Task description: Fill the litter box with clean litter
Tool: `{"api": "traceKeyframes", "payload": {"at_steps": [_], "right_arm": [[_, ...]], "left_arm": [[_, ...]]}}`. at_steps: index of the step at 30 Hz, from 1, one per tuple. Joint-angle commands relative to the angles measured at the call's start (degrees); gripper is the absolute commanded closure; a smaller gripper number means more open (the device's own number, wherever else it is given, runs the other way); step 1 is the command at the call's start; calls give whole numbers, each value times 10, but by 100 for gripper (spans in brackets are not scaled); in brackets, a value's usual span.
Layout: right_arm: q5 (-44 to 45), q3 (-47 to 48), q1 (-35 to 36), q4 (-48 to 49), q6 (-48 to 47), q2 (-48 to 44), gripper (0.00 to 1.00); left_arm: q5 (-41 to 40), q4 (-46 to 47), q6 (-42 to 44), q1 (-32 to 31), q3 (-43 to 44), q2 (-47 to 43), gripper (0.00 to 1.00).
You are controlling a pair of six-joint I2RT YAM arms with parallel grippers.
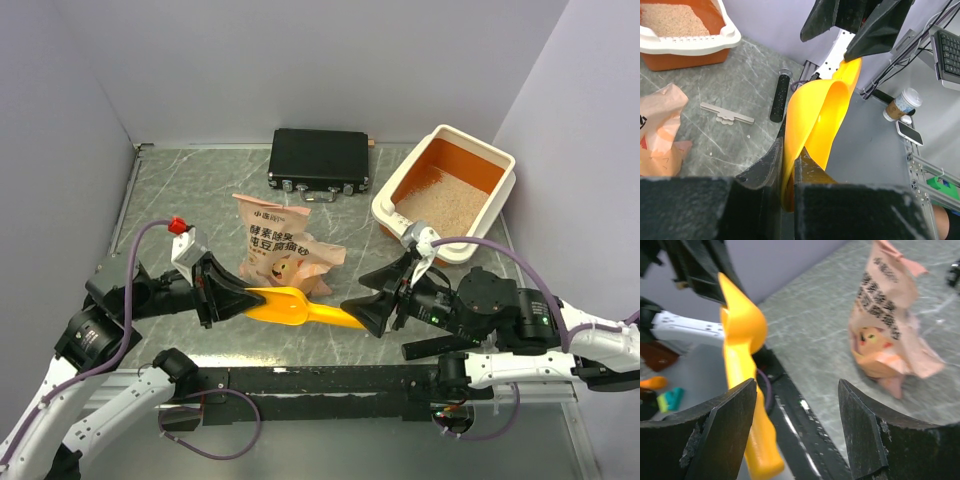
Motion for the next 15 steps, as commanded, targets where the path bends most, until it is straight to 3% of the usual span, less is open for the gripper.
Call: {"api": "traceKeyframes", "payload": {"at_steps": [1,15], "right_arm": [[-60,-13,-1,82,30,-19,28],[-92,-52,-1,120,52,-32,30]], "left_arm": [[0,67,-16,0,4,-4,99],[-8,80,-20,1,7,-5,99]]}}
